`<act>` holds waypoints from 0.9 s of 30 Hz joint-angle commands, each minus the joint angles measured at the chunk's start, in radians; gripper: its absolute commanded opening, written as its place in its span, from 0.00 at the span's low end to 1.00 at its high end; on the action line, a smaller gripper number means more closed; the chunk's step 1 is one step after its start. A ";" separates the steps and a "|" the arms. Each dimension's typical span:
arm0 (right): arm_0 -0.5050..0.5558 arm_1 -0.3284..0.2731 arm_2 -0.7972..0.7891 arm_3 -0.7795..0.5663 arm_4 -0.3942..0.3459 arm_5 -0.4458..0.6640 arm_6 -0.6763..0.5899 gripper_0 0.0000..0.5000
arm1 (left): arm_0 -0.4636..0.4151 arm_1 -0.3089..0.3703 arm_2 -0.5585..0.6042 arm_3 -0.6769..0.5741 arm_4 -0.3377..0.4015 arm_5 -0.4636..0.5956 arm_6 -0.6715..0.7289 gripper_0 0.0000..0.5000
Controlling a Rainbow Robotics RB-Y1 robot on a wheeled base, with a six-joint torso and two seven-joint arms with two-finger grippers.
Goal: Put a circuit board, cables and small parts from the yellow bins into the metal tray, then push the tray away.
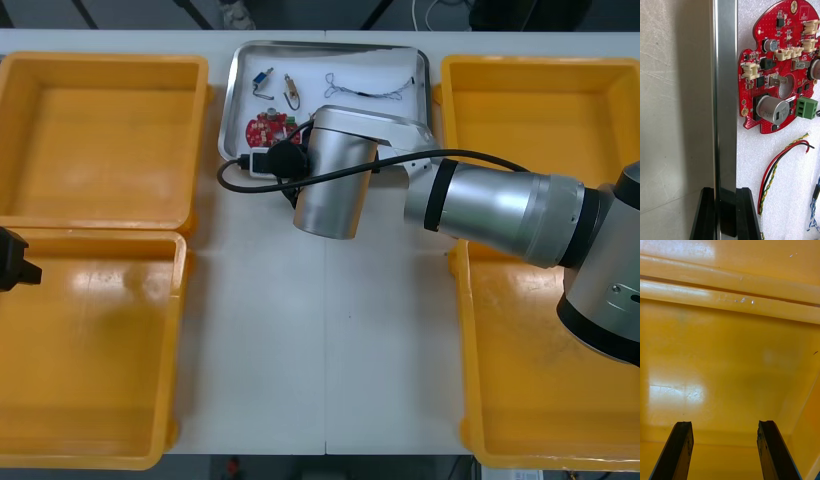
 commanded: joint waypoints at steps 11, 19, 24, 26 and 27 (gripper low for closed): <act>-0.058 0.048 -0.065 0.071 -0.029 -0.002 0.301 1.00 | 0.017 0.037 0.026 -0.029 0.008 0.006 -0.107 1.00; -0.056 0.049 -0.141 0.051 -0.140 0.081 0.281 1.00 | 0.017 0.037 0.026 -0.029 0.008 0.006 -0.107 1.00; -0.048 0.049 -0.160 -0.015 -0.137 0.144 0.177 1.00 | 0.017 0.037 0.026 -0.029 0.008 0.006 -0.107 1.00; -0.045 0.049 -0.174 -0.050 -0.137 0.178 0.139 1.00 | 0.017 0.037 0.026 -0.029 0.008 0.006 -0.107 1.00; -0.044 0.049 -0.178 -0.067 -0.137 0.198 0.122 1.00 | 0.017 0.037 0.026 -0.029 0.008 0.006 -0.107 1.00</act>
